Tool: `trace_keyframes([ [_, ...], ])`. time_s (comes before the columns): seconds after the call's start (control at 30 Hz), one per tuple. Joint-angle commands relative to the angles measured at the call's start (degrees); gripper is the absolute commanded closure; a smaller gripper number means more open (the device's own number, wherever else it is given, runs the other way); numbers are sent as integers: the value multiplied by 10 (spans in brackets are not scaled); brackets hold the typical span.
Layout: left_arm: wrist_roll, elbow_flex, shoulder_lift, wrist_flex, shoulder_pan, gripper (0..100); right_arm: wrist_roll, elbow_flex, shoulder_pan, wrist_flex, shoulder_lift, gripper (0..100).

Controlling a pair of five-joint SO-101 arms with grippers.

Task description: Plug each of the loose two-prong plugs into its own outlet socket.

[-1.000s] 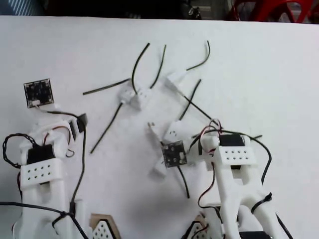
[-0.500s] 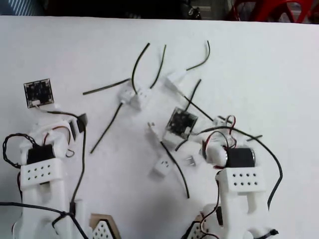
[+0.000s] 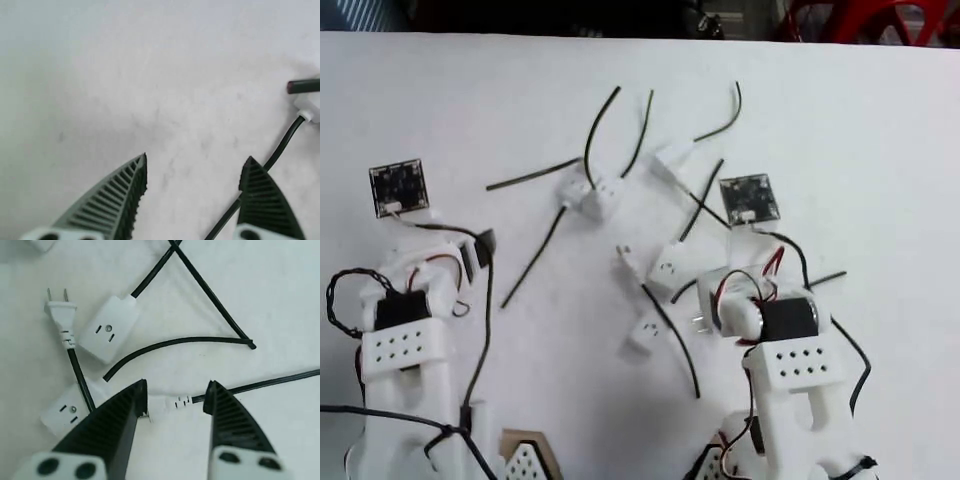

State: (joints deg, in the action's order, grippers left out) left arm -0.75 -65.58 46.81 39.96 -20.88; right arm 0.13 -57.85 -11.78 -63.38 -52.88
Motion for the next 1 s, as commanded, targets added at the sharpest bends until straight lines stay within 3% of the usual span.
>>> trace_keyframes([
  [0.0, -6, 4, 14, -14, -4, 706, -53, 39, -5, -4, -8, 815],
  [0.23, -6, 4, 14, -14, -4, 706, -123, 112, -18, -37, -8, 815],
  [0.53, -6, 4, 14, -13, -4, 706, -133, 125, -30, -52, -7, 815],
  [0.8, -6, 4, 14, -13, -4, 706, -185, 125, -34, -81, -5, 815],
  [0.97, -6, 4, 14, -13, -4, 706, -186, 135, -29, -81, 70, 815],
])
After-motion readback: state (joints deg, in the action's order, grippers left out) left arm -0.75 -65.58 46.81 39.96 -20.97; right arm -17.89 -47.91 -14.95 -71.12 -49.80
